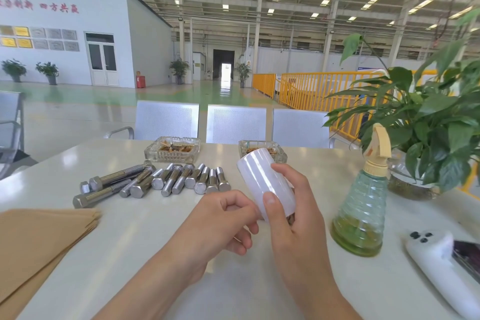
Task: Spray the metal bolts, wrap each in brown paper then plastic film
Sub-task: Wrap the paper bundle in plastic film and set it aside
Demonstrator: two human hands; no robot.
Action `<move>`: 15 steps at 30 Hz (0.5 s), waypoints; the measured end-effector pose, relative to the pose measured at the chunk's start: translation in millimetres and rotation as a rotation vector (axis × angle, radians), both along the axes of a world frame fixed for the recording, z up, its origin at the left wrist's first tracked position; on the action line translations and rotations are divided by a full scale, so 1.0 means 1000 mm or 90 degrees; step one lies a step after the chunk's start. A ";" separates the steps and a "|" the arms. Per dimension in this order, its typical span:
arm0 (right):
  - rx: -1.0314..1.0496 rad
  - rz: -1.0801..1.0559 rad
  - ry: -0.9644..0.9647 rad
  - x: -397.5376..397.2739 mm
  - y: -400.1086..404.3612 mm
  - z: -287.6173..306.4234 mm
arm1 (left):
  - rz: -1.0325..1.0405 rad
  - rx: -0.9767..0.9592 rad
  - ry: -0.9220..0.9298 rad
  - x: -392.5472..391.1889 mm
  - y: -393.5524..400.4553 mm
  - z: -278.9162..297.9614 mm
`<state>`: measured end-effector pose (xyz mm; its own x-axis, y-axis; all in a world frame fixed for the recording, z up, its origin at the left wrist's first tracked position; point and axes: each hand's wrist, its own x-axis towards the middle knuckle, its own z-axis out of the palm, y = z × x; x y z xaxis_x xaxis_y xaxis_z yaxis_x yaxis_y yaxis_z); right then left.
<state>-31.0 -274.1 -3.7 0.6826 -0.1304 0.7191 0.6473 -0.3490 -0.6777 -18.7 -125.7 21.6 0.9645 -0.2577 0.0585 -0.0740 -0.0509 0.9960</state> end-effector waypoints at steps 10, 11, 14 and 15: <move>0.275 0.115 0.105 0.007 -0.009 0.001 | -0.012 0.016 -0.007 -0.002 0.001 0.003; 0.316 0.143 0.128 0.008 -0.010 0.002 | -0.014 0.019 -0.009 -0.002 0.001 0.004; 0.466 0.236 0.189 0.013 -0.013 0.004 | 0.018 0.032 -0.014 0.000 0.002 0.004; 0.518 0.262 0.207 0.015 -0.015 0.004 | 0.027 0.036 -0.013 0.001 0.003 0.003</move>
